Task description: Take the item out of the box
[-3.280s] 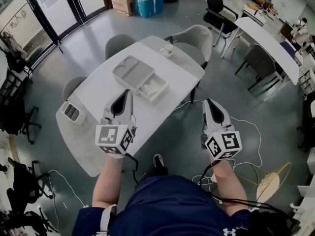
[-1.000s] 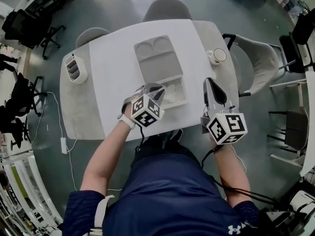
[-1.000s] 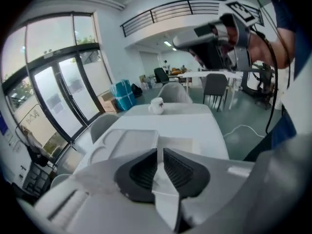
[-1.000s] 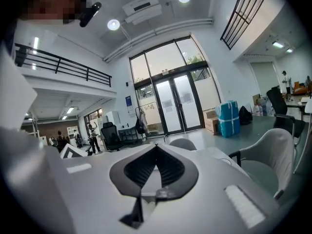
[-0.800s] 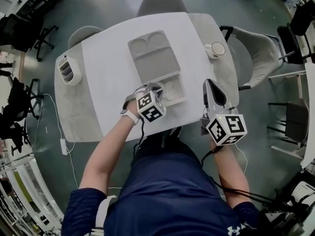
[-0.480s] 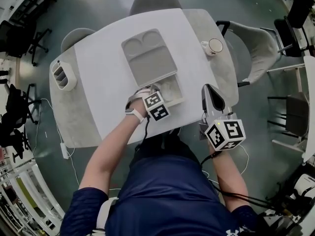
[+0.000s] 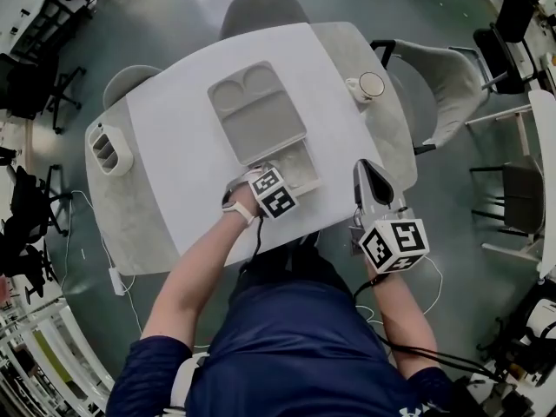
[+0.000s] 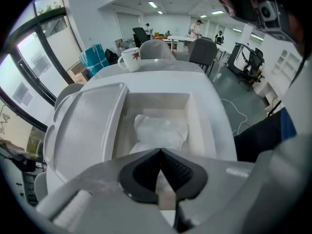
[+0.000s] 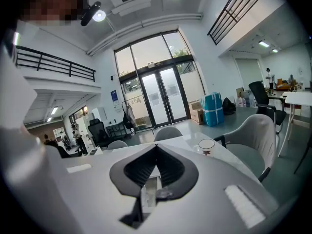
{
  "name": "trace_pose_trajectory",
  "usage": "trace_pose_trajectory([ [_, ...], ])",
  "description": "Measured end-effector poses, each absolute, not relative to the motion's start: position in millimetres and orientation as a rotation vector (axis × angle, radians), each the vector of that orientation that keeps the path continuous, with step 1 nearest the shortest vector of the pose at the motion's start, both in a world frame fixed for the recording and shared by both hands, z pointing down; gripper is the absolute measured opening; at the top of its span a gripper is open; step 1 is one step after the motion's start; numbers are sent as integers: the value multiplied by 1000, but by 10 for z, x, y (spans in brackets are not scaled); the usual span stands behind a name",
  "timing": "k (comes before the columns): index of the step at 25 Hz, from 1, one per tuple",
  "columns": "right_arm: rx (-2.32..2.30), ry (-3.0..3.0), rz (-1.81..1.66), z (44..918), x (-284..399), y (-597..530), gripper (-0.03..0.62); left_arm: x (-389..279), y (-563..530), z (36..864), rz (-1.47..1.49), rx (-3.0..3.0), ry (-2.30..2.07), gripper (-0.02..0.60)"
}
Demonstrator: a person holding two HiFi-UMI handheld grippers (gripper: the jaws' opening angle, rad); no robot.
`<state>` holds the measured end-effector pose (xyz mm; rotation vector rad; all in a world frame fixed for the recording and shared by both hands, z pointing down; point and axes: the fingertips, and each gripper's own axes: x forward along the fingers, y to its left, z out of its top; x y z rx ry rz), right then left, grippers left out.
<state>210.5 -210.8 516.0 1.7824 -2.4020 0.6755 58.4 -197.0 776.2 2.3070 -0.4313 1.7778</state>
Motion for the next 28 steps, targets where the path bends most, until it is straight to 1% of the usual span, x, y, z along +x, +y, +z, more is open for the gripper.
trace_pose_trajectory([
  [9, 1753, -2435, 635, 5047, 1983, -2094, 2, 604, -1978, 7486, 1707, 2356, -493, 3],
  [16, 1729, -2467, 605, 4922, 1906, -2078, 2, 604, -2041, 7107, 1650, 2423, -569, 3],
  [28, 1736, -2509, 543, 4716, 1871, -2113, 2, 385, -2570, 6642, 1615, 2453, -754, 3],
])
